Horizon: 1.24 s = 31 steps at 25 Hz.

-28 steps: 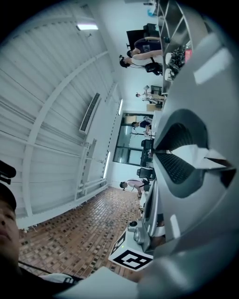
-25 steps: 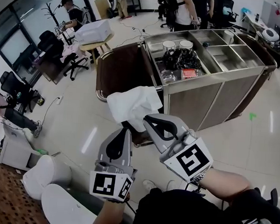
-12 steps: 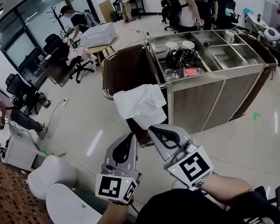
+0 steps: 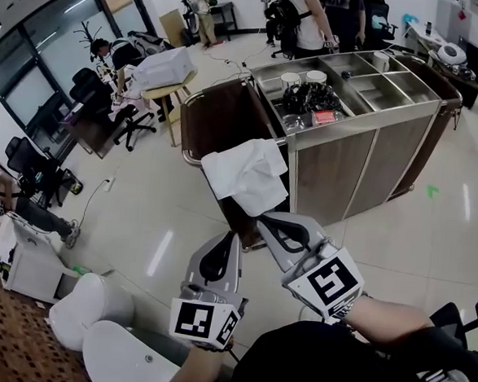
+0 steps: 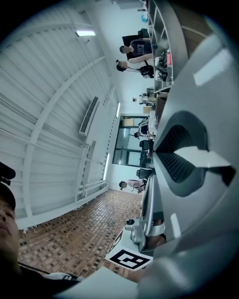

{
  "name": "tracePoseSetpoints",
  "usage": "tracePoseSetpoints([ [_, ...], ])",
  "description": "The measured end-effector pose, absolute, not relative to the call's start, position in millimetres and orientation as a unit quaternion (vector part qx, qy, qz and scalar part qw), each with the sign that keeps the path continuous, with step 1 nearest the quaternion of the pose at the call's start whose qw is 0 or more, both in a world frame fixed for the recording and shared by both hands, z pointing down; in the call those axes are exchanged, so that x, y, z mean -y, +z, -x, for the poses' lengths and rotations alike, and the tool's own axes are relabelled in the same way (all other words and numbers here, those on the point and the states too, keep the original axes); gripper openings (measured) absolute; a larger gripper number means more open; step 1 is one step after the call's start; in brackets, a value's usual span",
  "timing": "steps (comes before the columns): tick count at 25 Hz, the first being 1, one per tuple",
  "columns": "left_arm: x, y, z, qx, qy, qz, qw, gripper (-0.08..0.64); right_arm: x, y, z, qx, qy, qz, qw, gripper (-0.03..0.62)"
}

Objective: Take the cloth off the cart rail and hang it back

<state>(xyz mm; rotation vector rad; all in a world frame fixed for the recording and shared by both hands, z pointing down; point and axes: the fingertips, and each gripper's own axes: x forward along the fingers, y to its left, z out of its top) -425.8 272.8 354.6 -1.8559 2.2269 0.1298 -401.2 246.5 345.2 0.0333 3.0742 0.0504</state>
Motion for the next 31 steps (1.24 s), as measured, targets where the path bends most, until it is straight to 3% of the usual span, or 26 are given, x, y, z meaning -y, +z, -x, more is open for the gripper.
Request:
tracePoseSetpoints([
  [26,-304,367,419,-0.754,0.06,0.643,0.119,0.002,-281,358,392,-0.997,0.071,0.0,0.035,0.0],
  [31,-301,362,421,-0.754,0.06,0.644,0.119,0.002,-279,354,392,-1.0,0.023,0.01,0.017,0.0],
])
